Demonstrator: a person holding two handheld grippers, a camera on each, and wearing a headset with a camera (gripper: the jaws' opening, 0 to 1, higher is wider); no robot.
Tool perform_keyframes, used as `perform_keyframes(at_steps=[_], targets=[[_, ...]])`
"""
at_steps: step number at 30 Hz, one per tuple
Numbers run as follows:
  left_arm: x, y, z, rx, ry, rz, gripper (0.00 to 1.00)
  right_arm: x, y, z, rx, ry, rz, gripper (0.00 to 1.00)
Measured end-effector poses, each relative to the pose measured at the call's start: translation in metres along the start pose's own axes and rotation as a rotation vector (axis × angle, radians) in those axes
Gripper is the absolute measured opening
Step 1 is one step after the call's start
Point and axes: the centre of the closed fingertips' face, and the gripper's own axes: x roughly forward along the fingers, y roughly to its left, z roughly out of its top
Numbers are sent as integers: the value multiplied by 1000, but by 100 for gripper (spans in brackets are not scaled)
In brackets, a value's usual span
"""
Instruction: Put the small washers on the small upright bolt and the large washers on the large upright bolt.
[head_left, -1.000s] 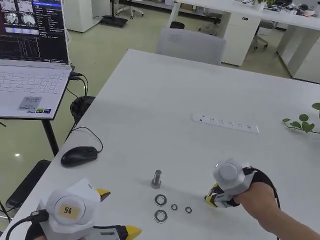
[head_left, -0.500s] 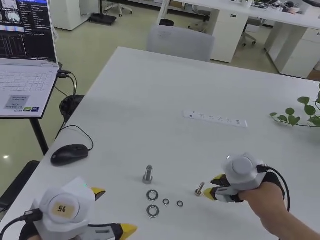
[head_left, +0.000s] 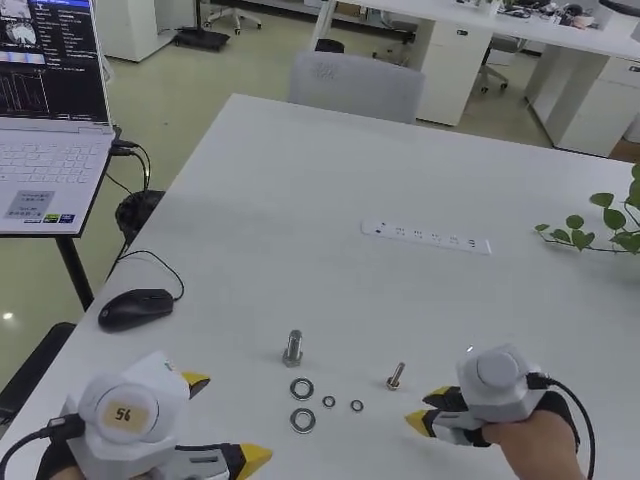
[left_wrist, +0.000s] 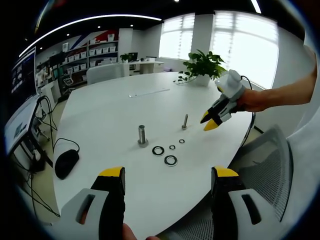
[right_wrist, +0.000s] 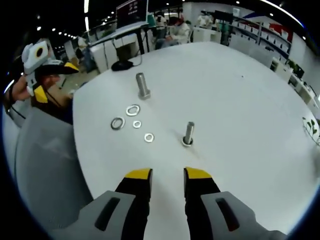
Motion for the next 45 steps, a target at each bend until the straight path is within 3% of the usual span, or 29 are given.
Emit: perform_keyframes(at_steps=[7, 18, 31, 39, 45], targets=[[-3, 1, -4, -2, 6, 3, 70, 11, 15, -2, 11, 4, 30, 27], [-3, 0, -2, -2, 2, 1, 70, 33, 34, 15, -17, 5, 69, 26], [-4, 3, 0, 6, 6, 3, 70, 61, 35, 29, -52, 44, 79, 24], [-4, 2, -3, 0, 11, 5, 70, 66, 30, 32, -54, 55, 71, 23], [0, -3, -3, 2, 14, -6, 70, 68, 32, 33, -123, 74, 70, 22]])
